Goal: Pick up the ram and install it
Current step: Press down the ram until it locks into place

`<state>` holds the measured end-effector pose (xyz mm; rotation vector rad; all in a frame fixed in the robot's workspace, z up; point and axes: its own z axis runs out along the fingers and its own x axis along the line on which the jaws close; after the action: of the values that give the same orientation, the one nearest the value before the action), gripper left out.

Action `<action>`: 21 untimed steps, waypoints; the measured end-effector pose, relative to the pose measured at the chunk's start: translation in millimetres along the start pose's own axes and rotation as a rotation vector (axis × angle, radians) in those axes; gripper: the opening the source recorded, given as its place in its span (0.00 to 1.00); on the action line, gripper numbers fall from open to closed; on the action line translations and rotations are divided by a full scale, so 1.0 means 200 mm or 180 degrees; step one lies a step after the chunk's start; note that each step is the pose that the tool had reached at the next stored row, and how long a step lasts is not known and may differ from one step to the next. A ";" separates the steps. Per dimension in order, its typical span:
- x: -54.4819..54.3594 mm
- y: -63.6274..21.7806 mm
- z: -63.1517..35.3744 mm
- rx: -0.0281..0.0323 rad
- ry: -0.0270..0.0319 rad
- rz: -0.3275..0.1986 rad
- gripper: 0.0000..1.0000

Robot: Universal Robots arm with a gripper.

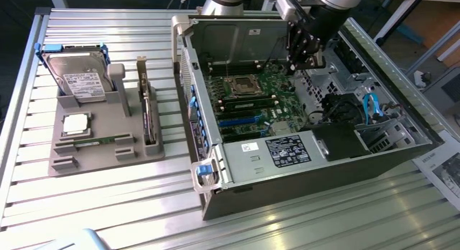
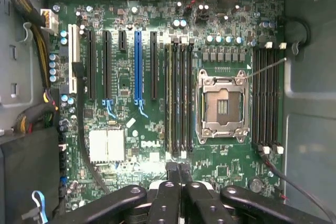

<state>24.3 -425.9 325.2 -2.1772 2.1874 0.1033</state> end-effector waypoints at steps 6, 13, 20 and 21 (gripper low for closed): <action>0.00 -0.010 0.000 0.0000 0.0000 0.0000 0.10; 0.00 -0.010 0.001 0.0000 0.0000 0.0000 0.10; 0.00 -0.011 0.028 0.0005 0.0000 -0.0001 0.10; 0.00 -0.011 0.036 0.0005 0.0000 -0.0001 0.10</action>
<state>26.4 -425.9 317.9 -2.1765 2.1863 0.1015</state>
